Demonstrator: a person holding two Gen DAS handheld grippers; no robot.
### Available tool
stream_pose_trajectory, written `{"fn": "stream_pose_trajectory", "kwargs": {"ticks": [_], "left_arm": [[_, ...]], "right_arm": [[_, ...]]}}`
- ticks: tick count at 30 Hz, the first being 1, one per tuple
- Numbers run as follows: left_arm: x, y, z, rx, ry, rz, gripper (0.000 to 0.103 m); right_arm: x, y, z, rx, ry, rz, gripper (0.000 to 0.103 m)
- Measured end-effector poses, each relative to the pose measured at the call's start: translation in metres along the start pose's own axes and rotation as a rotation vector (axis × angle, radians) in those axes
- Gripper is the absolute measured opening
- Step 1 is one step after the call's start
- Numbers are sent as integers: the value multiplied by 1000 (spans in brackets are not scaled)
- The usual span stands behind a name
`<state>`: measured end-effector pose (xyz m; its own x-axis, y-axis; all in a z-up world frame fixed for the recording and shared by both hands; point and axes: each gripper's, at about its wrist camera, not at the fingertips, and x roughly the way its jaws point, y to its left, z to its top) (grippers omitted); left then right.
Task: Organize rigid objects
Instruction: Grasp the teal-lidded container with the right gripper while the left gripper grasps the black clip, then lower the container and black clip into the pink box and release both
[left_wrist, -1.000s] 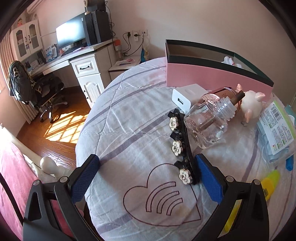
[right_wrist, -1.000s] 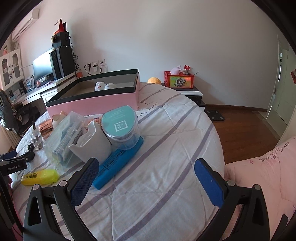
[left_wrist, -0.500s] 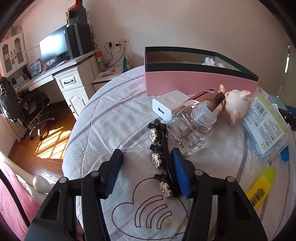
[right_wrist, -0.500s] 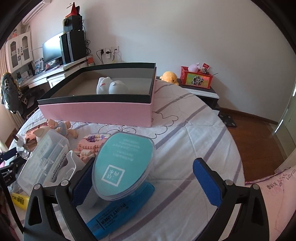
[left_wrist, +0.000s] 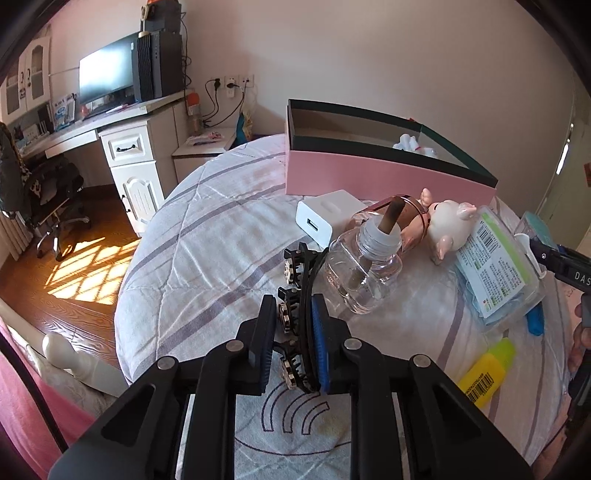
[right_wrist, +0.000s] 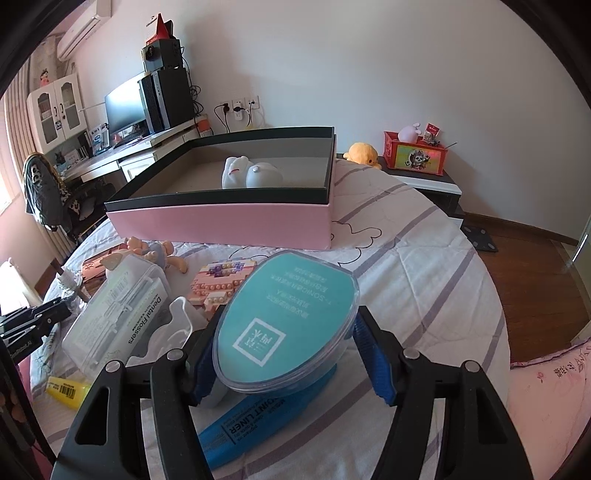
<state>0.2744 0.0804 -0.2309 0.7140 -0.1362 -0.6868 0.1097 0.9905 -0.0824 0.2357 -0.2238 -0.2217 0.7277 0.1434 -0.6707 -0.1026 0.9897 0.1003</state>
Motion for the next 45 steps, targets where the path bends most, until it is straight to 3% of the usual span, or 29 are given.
{"fn": "stream_pose_trajectory", "kwargs": {"ticks": [8, 24, 29, 36, 45], "left_arm": [[-36, -11, 3, 8, -60, -22, 19], [-143, -79, 43, 103, -355, -36, 19], [-160, -91, 51, 122, -400, -44, 19], [-149, -96, 62, 137, -392, -38, 19], [-76, -81, 111, 156, -297, 7, 19]], "right_arm": [[-34, 14, 1, -9, -63, 41, 67], [-123, 62, 21, -52, -295, 94, 67], [-142, 73, 28, -74, -346, 106, 67], [-136, 77, 40, -98, -346, 116, 67], [-73, 64, 84, -111, -257, 109, 67]]}}
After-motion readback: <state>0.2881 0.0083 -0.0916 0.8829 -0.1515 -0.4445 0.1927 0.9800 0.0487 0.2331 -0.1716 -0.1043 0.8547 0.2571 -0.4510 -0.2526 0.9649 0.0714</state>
